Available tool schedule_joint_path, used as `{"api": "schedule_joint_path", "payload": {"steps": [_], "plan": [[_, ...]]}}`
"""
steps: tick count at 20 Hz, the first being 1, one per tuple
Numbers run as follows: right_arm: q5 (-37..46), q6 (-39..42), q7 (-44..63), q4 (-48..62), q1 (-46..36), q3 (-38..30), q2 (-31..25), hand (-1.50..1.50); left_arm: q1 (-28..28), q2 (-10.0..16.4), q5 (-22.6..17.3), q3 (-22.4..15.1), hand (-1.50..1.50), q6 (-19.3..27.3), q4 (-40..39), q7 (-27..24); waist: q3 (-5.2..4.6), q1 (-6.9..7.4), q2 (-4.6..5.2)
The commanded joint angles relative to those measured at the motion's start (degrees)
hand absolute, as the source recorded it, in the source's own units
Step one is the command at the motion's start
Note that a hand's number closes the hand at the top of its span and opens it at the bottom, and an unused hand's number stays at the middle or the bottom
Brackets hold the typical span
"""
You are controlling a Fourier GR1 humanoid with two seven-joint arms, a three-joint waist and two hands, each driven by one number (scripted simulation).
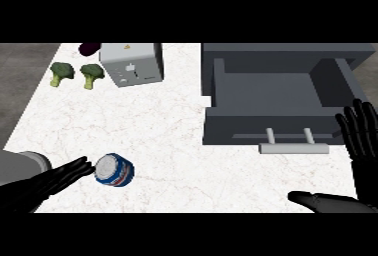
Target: Pick up the can, place it into the drawer and close the drawer
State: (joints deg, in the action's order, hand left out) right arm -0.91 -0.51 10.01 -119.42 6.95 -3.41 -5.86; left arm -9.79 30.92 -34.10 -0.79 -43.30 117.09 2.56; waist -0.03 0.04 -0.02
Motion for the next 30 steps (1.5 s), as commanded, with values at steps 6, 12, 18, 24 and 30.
{"api": "schedule_joint_path", "payload": {"steps": [6,12,18,24,30], "plan": [[1.21,1.02,0.76,-4.22,4.68,1.24,1.63,-1.50,-0.25,3.74,-11.64,5.81,-1.50,-0.69,-0.32,8.64,0.03,-0.09,-0.03],[-2.18,4.95,-3.38,-0.53,5.43,-2.82,0.64,-1.50,5.39,-0.82,-7.85,5.83,-1.50,-2.90,-6.70,10.52,0.03,-0.22,0.00],[-3.90,5.80,-5.56,4.04,2.84,-7.55,-0.23,-1.50,4.86,-5.29,-4.14,5.83,-1.50,-4.69,-7.50,10.95,0.03,-0.08,0.01],[-2.34,7.50,-6.53,0.89,7.33,-5.94,1.25,-1.50,6.79,-12.85,8.23,4.84,-1.50,-7.62,-12.80,7.23,0.02,-0.21,-0.01],[-0.60,8.92,-10.02,-1.17,12.60,-5.29,3.56,-1.50,8.44,-15.21,15.70,7.46,-1.50,-11.05,-20.28,0.90,0.01,-0.30,-0.03]]}}
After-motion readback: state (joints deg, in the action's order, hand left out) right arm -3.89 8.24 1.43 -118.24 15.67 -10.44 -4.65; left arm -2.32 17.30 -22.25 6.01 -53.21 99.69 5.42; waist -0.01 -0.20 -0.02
